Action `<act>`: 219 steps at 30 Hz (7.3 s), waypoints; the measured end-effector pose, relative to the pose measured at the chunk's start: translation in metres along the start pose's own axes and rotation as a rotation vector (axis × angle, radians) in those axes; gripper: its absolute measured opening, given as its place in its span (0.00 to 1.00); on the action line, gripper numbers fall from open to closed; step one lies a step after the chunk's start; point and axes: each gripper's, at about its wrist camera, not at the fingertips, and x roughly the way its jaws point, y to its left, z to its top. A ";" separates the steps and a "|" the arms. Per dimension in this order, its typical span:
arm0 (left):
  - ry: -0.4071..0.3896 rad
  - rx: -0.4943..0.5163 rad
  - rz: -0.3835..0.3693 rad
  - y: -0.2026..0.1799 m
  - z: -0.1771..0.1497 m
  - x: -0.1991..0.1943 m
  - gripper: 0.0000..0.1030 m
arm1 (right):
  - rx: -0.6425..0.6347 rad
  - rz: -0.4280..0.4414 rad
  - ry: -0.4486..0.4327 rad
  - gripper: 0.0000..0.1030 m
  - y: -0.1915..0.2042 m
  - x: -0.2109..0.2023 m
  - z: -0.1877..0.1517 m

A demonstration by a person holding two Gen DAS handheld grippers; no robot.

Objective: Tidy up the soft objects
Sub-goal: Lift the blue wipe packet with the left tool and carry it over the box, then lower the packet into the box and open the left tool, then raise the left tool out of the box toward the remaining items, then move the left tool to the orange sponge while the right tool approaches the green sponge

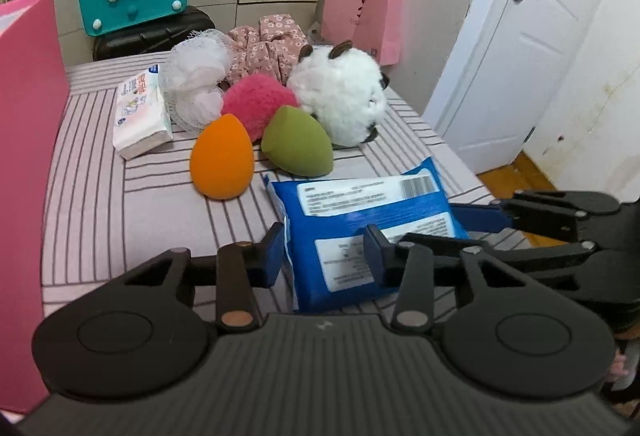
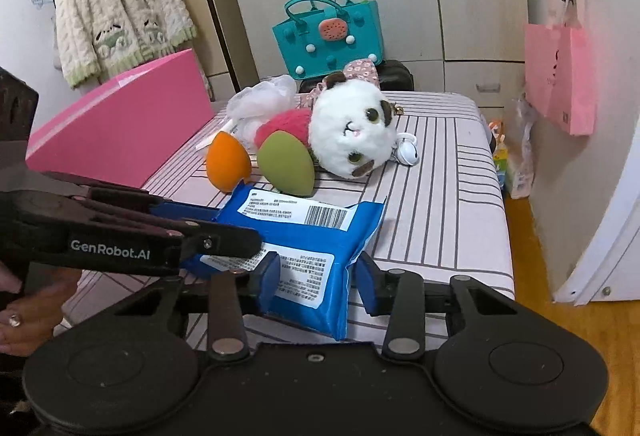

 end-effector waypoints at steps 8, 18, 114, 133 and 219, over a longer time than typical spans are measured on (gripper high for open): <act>0.023 -0.018 0.018 -0.001 -0.003 -0.014 0.38 | -0.020 0.000 -0.005 0.36 0.010 -0.004 0.007; 0.067 -0.034 -0.009 -0.001 -0.009 -0.047 0.38 | -0.094 0.002 0.007 0.36 0.035 -0.021 0.027; 0.047 -0.063 0.564 0.251 0.114 -0.092 0.38 | -0.287 0.334 0.296 0.23 0.227 0.210 0.211; -0.028 0.055 0.644 0.208 0.111 -0.150 0.48 | -0.349 0.297 0.243 0.24 0.233 0.149 0.213; 0.042 0.293 0.156 -0.012 -0.005 -0.119 0.71 | -0.223 0.039 -0.055 0.50 0.050 -0.065 0.041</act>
